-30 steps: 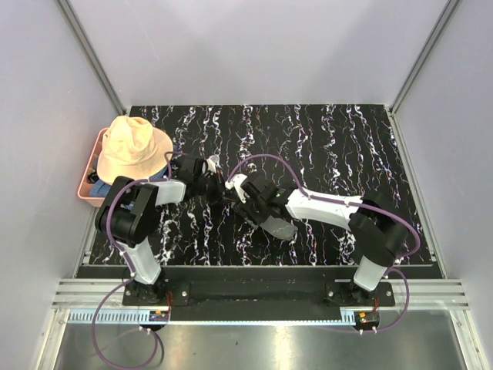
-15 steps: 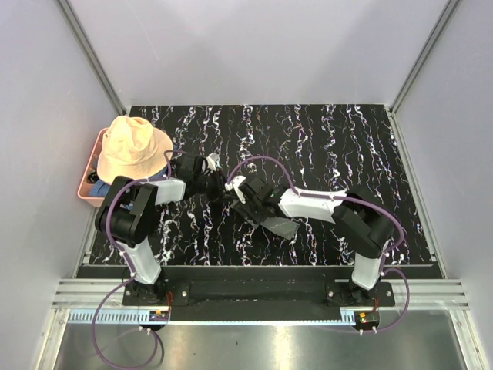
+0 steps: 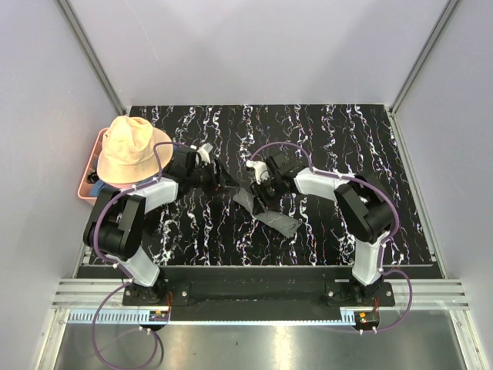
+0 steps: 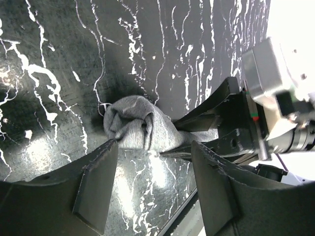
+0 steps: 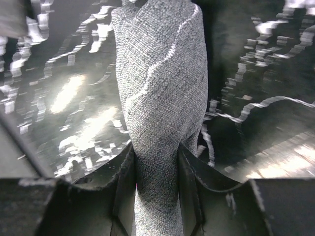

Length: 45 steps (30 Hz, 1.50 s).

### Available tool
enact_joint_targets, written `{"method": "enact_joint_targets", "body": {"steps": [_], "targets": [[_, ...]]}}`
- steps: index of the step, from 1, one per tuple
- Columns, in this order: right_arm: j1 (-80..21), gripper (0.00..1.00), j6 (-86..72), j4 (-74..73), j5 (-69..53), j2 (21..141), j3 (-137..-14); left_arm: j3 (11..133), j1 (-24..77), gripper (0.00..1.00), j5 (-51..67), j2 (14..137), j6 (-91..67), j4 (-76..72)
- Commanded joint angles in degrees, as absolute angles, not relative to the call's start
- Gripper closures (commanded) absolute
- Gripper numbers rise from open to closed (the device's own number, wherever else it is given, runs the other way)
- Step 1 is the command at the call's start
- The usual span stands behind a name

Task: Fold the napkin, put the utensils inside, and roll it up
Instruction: Roll the napkin with the utensil

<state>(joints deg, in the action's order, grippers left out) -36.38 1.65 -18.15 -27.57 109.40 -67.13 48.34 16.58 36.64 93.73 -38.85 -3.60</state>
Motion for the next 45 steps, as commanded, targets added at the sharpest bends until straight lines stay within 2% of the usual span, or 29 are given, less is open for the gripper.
{"method": "enact_joint_targets", "body": {"steps": [1,9,17,20,21,22,23,24,25,28,34,38,45], "targets": [[-34.90,0.61,0.88,-21.27,-44.02,113.99,-68.55,46.50,16.61,0.36,36.39,93.77,-37.88,-7.64],[-32.70,0.63,0.35,-21.09,-53.34,118.12,-71.45,46.84,19.15,0.37,36.30,96.41,-36.83,-10.81],[-29.89,0.62,0.35,-21.09,-58.18,121.02,-73.47,46.23,19.95,0.51,38.05,99.05,-36.65,-9.76],[-29.01,0.61,0.35,-21.09,-59.06,122.17,-74.09,46.23,20.04,0.60,38.67,100.37,-36.65,-8.79],[-28.66,0.58,0.35,-21.09,-59.15,122.43,-74.44,46.32,20.04,0.63,38.85,101.15,-36.74,-8.70],[-28.57,0.56,0.35,-21.01,-59.50,122.34,-74.70,46.49,20.04,0.72,38.67,101.68,-36.91,-8.27],[-28.39,0.52,0.35,-20.92,-59.85,121.82,-74.97,47.19,20.04,0.76,38.67,102.21,-36.91,-7.83],[-28.39,0.42,-1.56,-20.83,-59.51,121.29,-75.32,47.55,20.04,0.81,38.58,103.17,-36.91,-7.21],[-28.39,0.36,-1.84,-21.00,-58.89,120.77,-75.50,47.90,20.04,0.89,38.06,103.62,-36.91,-6.42],[-28.39,0.28,-2.99,-21.09,-54.07,117.34,-75.67,49.13,19.95,1.00,37.27,104.59,-37.35,-5.19],[-29.44,0.21,-2.73,-20.66,-39.14,106.71,-73.13,51.50,19.95,1.00,36.74,105.64,-36.92,-2.91],[-34.34,0.19,3.32,-20.65,-23.69,100.21,-69.71,52.12,19.86,1.00,36.91,105.91,-36.91,-2.72],[-43.58,0.16,7.29,-21.18,-12.05,100.19,-67.41,53.00,19.86,1.00,37.00,106.08,-36.47,-1.58]]}}
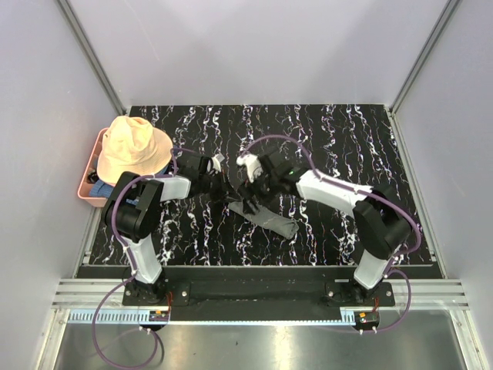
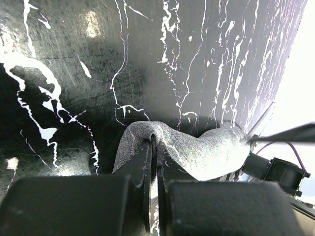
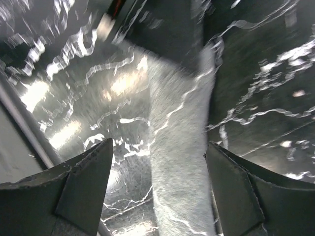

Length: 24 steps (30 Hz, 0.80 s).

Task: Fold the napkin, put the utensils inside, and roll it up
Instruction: Roll the napkin with the utensil

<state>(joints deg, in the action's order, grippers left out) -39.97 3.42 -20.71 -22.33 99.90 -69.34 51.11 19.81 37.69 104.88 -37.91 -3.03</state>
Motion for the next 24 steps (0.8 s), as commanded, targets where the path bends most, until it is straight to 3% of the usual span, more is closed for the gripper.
{"method": "enact_joint_targets", "body": {"steps": [1,9,24], "targets": [[-44.12,0.15,7.64,-21.18,-11.61,100.37,-67.15,53.17,19.86,1.00,36.91,106.17,-36.39,-1.50],[-46.93,0.14,11.42,-20.57,-6.16,101.60,-66.97,53.96,19.86,1.00,37.18,106.08,-36.30,-1.06],[-47.99,0.15,9.93,-23.38,-7.04,106.17,-66.01,57.13,19.86,1.00,37.44,107.14,-36.56,-0.18]]}}
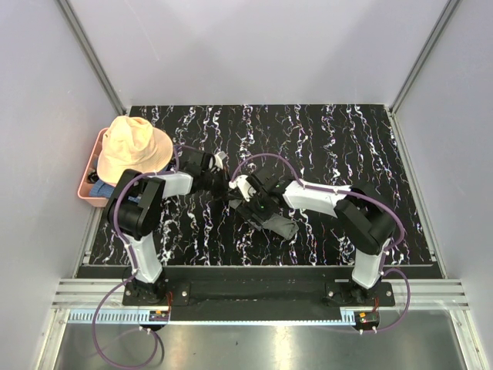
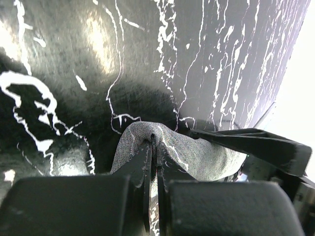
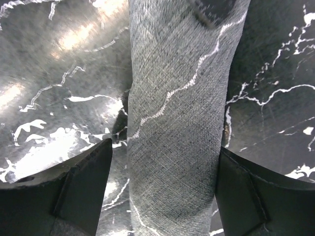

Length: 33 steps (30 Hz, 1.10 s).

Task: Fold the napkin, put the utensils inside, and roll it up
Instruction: Roll the napkin with the utensil

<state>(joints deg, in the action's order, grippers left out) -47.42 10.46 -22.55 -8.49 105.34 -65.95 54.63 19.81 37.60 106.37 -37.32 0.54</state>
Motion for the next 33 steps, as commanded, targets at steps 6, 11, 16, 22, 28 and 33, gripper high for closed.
{"method": "enact_joint_targets", "body": {"steps": [6,11,16,22,28,33], "targets": [[-47.99,0.19,6.07,-24.26,-0.27,106.88,-65.74,58.36,19.86,1.00,37.88,106.61,-37.52,-1.05],[-48.16,0.22,2.38,-26.10,3.43,108.63,-67.93,59.50,19.86,0.73,37.36,105.30,-38.85,-2.02],[-48.08,0.33,-1.21,-28.03,3.78,111.09,-69.78,59.86,18.02,0.37,35.07,102.40,-39.55,-0.44],[-47.37,0.46,-4.73,-30.58,6.41,113.64,-71.89,57.66,13.28,0.19,31.38,96.34,-40.69,-0.18],[-43.42,0.47,-10.80,-32.43,10.10,114.52,-71.98,56.16,9.41,0.16,30.50,91.15,-40.87,2.28],[-38.25,0.46,-14.84,-33.75,12.74,115.22,-73.21,54.76,8.79,0.16,31.46,88.60,-41.31,2.37]]}}
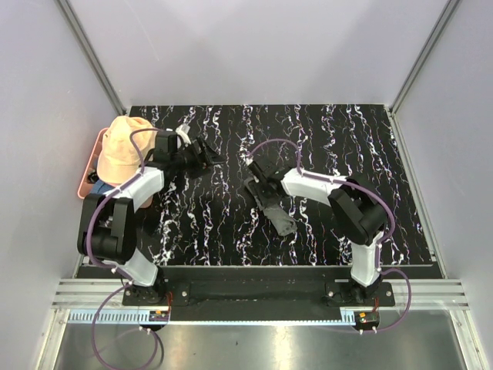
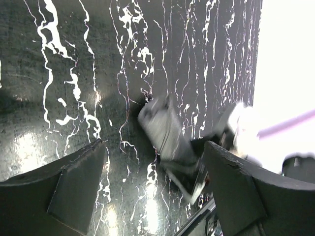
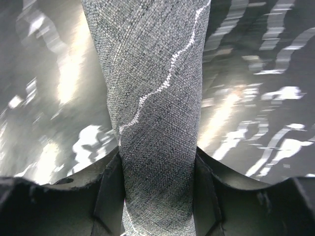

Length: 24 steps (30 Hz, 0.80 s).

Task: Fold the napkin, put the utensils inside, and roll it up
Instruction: Roll the napkin with the utensil

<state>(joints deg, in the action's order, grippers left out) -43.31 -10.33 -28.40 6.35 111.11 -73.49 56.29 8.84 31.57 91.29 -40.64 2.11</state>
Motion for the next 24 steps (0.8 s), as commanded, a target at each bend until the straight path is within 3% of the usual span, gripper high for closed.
{"method": "enact_joint_targets", "body": {"steps": [1,11,19,22,24], "targets": [[-37.36,0.46,-15.29,-34.01,12.92,115.57,-74.00,54.58,8.79,0.16,31.55,88.07,-41.31,2.46],[-25.50,0.44,-18.99,-37.70,16.08,122.34,-82.61,53.09,8.61,0.15,32.34,83.94,-40.26,4.04],[-22.85,0.43,-17.40,-38.50,15.91,125.07,-87.01,50.54,8.00,0.15,32.61,81.13,-39.73,4.13],[-22.85,0.37,-16.96,-38.50,13.72,123.93,-87.45,50.10,7.56,0.15,33.05,79.90,-39.55,4.22],[-22.85,0.25,-16.00,-38.41,11.00,122.53,-87.63,50.18,7.21,0.14,33.22,78.93,-39.11,4.57]]}}
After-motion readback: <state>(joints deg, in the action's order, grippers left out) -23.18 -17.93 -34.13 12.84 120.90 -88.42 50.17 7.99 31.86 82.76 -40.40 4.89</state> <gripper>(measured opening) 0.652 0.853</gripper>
